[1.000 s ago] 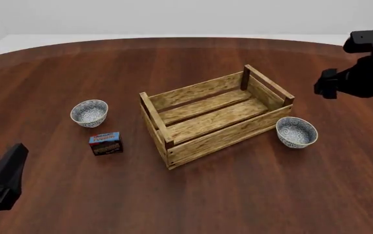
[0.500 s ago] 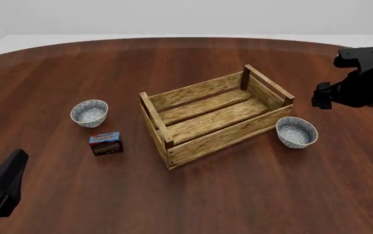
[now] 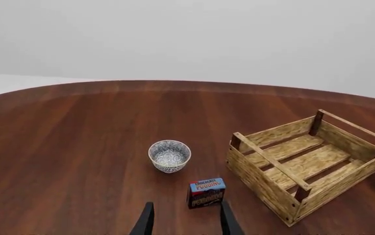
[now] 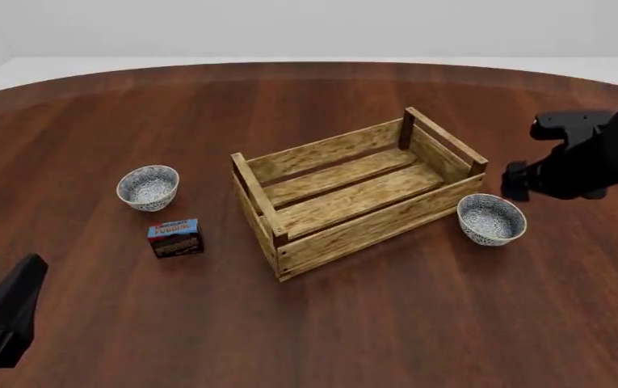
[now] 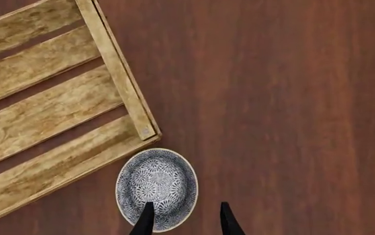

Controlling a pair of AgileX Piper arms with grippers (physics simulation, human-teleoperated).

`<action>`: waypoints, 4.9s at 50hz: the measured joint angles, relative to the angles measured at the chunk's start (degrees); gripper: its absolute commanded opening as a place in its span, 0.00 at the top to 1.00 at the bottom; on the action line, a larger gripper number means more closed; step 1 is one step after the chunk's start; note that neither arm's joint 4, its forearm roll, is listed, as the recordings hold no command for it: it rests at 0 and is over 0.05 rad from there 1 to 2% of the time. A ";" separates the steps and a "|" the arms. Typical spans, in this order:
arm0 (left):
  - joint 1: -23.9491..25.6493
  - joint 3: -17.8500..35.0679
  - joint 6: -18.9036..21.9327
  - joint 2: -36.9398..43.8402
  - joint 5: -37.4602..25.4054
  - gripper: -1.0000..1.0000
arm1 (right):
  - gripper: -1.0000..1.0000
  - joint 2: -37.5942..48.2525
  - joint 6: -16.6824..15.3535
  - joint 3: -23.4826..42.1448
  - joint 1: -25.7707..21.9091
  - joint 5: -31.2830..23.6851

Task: Stack the right bowl on the left bowl and place them in the tray.

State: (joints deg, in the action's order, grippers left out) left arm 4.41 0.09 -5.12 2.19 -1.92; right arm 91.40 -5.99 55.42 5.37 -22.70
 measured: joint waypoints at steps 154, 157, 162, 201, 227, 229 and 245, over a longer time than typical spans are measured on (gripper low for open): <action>0.75 0.02 -0.47 14.95 14.64 0.00 | 1.00 -15.57 -0.26 -6.24 -2.18 -2.57; 0.75 0.02 -0.36 14.61 14.34 0.00 | 1.00 -17.21 -0.14 -5.81 -2.67 -3.58; 0.76 0.01 -0.24 14.10 13.87 0.00 | 1.00 -19.69 -0.04 -4.94 -3.70 -5.26; 4.18 0.72 1.59 21.70 20.09 0.00 | 1.00 -29.37 2.10 1.62 -17.63 -9.36; 7.06 6.91 5.05 23.74 16.69 0.00 | 1.00 -30.95 3.30 2.30 -24.39 -4.17; 7.12 7.29 5.25 23.95 16.57 0.00 | 1.00 -31.15 3.34 2.17 -24.73 -3.65; 7.91 10.29 5.27 26.09 15.43 0.00 | 1.00 -30.79 5.16 0.42 -27.59 1.27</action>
State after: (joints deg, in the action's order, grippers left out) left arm 12.32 10.38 0.14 28.28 13.51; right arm 60.61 -0.84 55.84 -22.23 -21.43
